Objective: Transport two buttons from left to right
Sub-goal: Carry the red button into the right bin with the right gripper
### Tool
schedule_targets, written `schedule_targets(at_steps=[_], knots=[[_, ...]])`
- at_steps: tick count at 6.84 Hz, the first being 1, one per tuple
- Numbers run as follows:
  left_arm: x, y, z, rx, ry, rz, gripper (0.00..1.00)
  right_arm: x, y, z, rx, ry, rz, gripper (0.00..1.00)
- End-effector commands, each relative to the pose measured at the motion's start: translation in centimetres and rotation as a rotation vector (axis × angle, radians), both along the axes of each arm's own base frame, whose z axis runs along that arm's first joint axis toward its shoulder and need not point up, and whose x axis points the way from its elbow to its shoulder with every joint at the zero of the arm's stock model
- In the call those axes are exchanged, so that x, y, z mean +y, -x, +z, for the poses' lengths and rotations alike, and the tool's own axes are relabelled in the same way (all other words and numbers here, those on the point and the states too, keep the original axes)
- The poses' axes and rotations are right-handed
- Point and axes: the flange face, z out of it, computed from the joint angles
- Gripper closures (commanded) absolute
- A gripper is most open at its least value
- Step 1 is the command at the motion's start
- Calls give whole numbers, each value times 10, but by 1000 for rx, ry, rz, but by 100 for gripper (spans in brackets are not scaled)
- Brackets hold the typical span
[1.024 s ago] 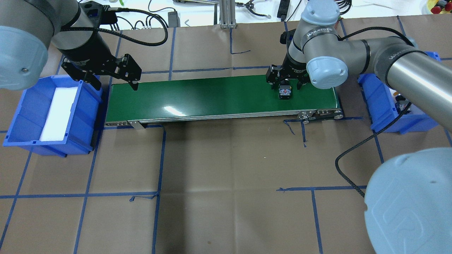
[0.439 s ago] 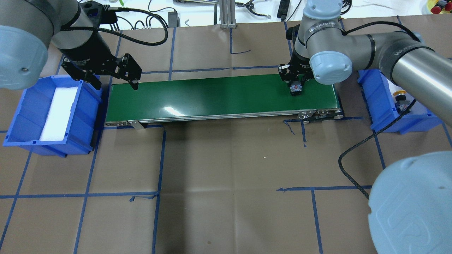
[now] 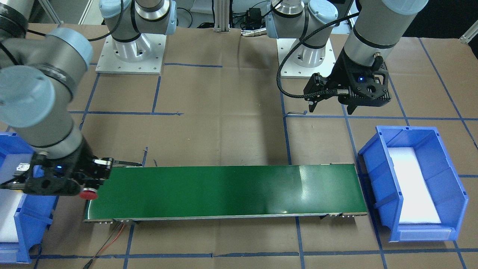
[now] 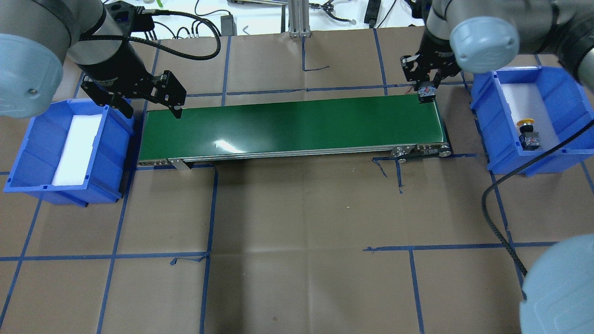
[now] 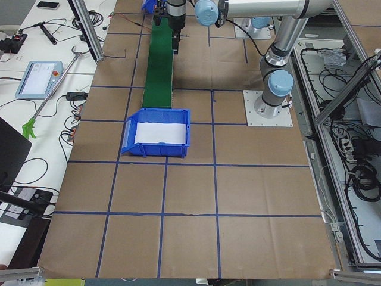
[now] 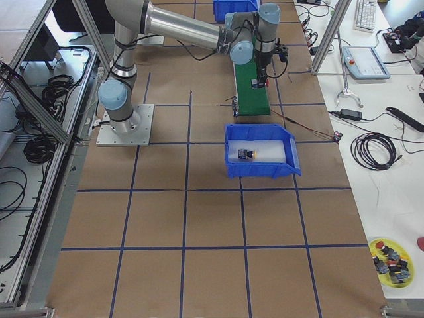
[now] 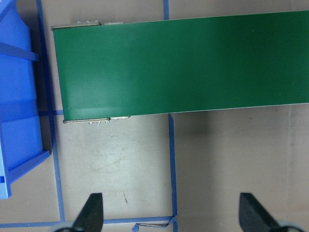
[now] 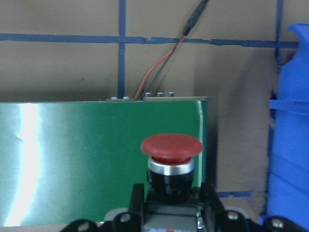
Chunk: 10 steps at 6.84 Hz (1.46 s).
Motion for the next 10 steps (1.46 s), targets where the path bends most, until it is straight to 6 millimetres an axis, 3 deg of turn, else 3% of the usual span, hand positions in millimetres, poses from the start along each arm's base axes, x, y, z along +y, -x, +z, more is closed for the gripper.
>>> schedule_targets(at_steps=[1, 3, 4, 7, 10], knots=[[0, 0, 0, 0, 0, 0, 1, -3, 136, 57, 15, 7, 43, 98], [0, 0, -1, -1, -3, 0, 1, 4, 232, 61, 28, 5, 53, 98], [0, 0, -1, -1, -1, 0, 1, -7, 255, 26, -9, -25, 33, 98], [0, 0, 0, -1, 0, 0, 1, -44, 261, -69, -126, -45, 62, 98], [0, 0, -1, -1, -1, 0, 1, -58, 271, -121, -132, -67, 137, 98]])
